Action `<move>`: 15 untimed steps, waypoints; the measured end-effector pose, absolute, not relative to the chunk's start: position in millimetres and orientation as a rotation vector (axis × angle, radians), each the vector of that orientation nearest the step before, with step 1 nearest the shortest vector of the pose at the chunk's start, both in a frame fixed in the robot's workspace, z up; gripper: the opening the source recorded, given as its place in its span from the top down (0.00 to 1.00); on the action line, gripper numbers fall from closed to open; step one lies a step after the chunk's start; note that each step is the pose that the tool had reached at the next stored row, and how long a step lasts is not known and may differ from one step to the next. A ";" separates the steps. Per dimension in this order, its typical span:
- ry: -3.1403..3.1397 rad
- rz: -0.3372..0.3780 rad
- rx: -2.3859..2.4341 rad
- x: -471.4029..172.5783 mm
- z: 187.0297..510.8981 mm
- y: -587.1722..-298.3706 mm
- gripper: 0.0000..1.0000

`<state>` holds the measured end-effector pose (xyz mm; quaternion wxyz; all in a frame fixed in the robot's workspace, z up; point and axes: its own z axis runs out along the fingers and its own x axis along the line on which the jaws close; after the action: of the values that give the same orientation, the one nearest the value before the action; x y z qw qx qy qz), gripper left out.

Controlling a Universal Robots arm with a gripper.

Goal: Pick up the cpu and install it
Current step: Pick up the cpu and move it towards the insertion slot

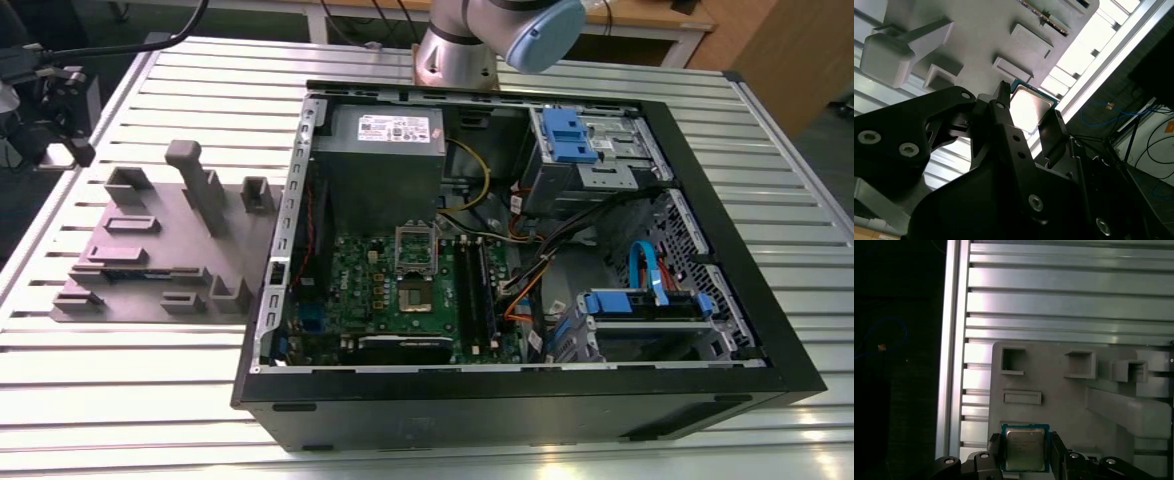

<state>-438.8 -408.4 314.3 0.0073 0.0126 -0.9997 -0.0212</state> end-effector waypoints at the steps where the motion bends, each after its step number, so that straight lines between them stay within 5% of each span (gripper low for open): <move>1: -3.126 -0.066 0.039 -438.9 314.7 -408.4 0.53; 15: -3.126 -0.066 0.039 -438.9 319.1 -408.4 0.53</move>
<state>-438.9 -408.4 319.1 0.0073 0.0125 -0.9997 -0.0212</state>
